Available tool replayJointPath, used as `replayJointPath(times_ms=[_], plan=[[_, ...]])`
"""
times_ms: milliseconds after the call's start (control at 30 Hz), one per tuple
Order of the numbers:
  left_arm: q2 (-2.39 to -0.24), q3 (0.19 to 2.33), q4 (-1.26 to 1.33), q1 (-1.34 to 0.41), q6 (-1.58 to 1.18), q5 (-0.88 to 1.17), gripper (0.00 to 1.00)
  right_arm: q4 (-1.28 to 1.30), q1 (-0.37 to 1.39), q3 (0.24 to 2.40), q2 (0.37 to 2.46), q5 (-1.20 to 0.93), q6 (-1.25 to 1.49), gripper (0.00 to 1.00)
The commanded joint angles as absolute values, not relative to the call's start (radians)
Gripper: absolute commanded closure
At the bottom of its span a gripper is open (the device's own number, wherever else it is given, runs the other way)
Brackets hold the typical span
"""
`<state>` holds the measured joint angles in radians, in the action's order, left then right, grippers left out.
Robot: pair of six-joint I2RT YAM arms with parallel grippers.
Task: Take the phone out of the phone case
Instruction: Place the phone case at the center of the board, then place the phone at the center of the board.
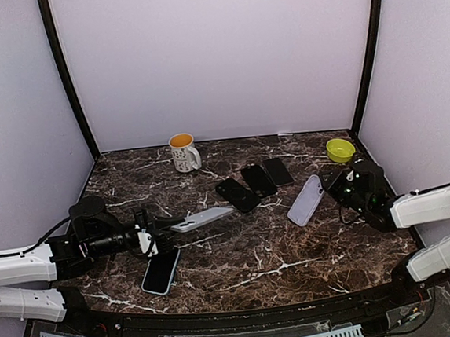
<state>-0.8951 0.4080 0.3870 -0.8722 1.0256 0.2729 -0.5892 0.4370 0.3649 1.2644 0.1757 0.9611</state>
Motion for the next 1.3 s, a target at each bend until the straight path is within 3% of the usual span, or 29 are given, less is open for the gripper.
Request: replayJointPath(times_ms=[0,100,333,567,800,1000,1267], plan=[[-0.888,0.438,0.456,-0.869,1.005,0.3,1.0,-0.492,0.425,0.379,1.195,0.196,0.857,0.46],[-0.887,0.44,0.457,-0.868,1.002,0.305,1.0,-0.398,0.418,0.414,1.138,0.241,0.789,0.34],[-0.887,0.443,0.455,-0.87,0.989,0.307,1.0,-0.235,0.418,0.522,1.048,0.277,0.585,0.2],[-0.908,0.508,0.417,-0.868,0.762,0.286,1.0,-0.308,0.507,0.566,1.01,-0.093,0.308,0.2],[-1.018,0.659,0.293,-0.868,0.495,0.198,1.0,-0.369,0.664,0.546,1.03,-0.196,0.116,0.2],[-1.161,0.788,0.223,-0.868,0.214,0.207,1.0,-0.313,0.686,0.584,1.044,0.005,0.171,0.2],[-1.477,0.967,0.145,-0.869,-0.377,0.213,1.0,-0.209,0.686,0.595,0.969,0.283,0.21,0.18]])
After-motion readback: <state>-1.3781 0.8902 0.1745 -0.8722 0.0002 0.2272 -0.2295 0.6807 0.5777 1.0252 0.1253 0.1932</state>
